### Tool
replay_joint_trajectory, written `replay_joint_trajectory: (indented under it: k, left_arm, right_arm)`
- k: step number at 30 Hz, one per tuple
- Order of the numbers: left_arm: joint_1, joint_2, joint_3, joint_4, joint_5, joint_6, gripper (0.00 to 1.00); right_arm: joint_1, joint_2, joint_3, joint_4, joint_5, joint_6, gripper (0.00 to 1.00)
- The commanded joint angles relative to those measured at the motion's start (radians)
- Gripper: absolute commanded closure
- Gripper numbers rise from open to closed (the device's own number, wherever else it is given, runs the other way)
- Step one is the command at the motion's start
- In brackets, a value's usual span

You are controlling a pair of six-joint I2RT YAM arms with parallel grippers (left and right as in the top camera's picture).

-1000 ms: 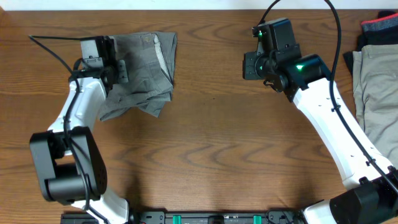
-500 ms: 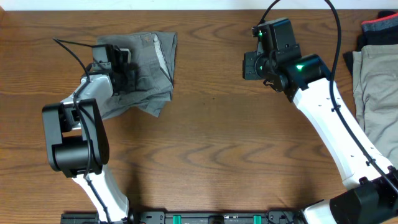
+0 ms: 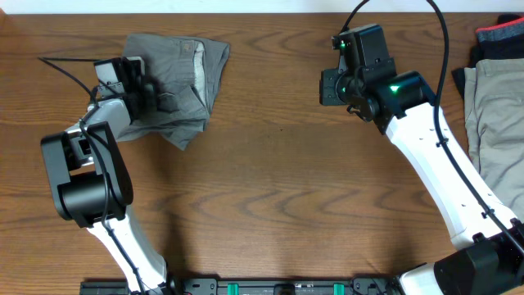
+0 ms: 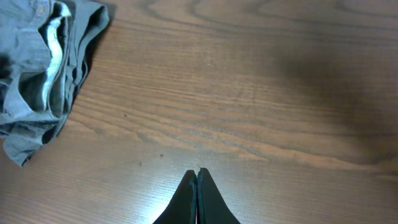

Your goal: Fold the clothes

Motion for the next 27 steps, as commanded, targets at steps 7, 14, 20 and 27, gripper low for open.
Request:
replay_joint_trajectory:
  k: [7, 14, 20, 27]
  left_arm:
    - [-0.011, 0.060, -0.035, -0.119, -0.062, -0.133, 0.89]
    - [-0.011, -0.180, -0.008, -0.206, -0.061, -0.134, 0.12]
    - [-0.011, -0.511, -0.007, -0.287, -0.061, -0.133, 0.02]
    - [-0.011, -0.831, -0.007, -0.466, 0.086, -0.133, 0.02]
  right_arm:
    - [0.007, 0.011, -0.002, -0.034, 0.009, 0.009, 0.99]
    - [-0.007, 0.010, -0.001, -0.032, 0.008, 0.017, 0.91]
    - [-0.080, -0.017, 0.000, -0.026, 0.010, 0.081, 0.77]
    - [-0.360, -0.041, 0.000, -0.023, 0.008, 0.082, 0.43]
